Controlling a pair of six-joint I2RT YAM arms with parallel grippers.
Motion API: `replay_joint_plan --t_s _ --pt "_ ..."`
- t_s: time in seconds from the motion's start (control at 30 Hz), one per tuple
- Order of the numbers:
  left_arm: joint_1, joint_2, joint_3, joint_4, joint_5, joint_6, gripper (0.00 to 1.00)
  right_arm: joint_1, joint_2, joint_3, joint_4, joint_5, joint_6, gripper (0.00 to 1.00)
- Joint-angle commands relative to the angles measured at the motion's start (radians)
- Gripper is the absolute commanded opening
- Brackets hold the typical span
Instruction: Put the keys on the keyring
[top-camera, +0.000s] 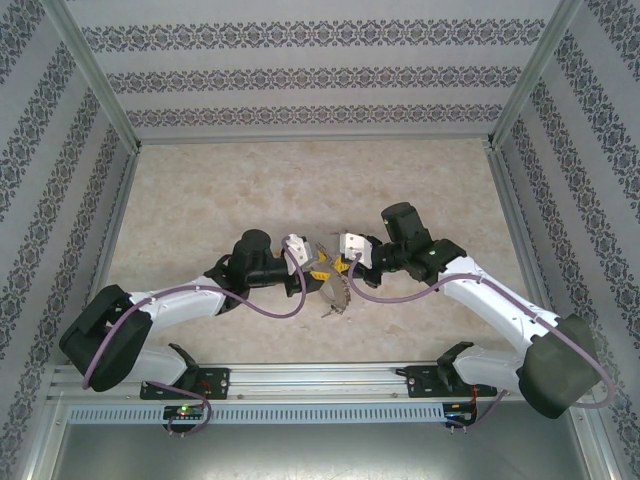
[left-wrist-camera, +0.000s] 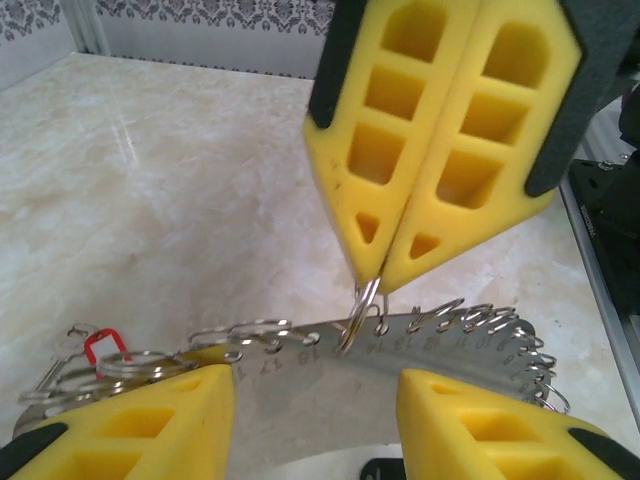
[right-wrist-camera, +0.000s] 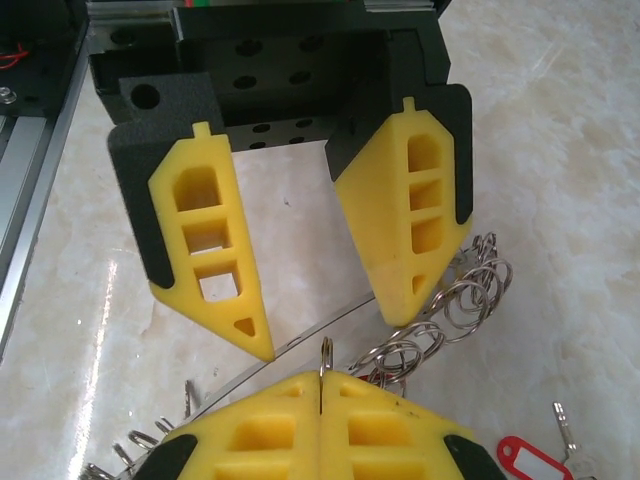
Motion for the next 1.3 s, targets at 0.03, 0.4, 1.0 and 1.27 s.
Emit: replay_joint_plan --t_s 0.03,0.4,1.0,1.27 --pt "-0.028 0.003 0.05 0.019 0.023 0.071 0.46 -0.001 0.008 0.02 0.041 -0.059 0.032 0.0" --pt "-0.046 0.004 0.059 -0.019 0.058 0.087 0.3 0.007 0.001 -0.002 0.071 -0.05 0.027 0.0" --pt "-0.048 0.015 0.054 -0.111 -0.096 0.125 0.13 0.025 -0.003 -0.016 0.088 -0.047 0.04 0.0" --pt "-0.051 0.033 0.071 -0.11 -0.048 0.136 0.0 0.06 0.031 -0.003 0.123 -0.042 0.062 0.0"
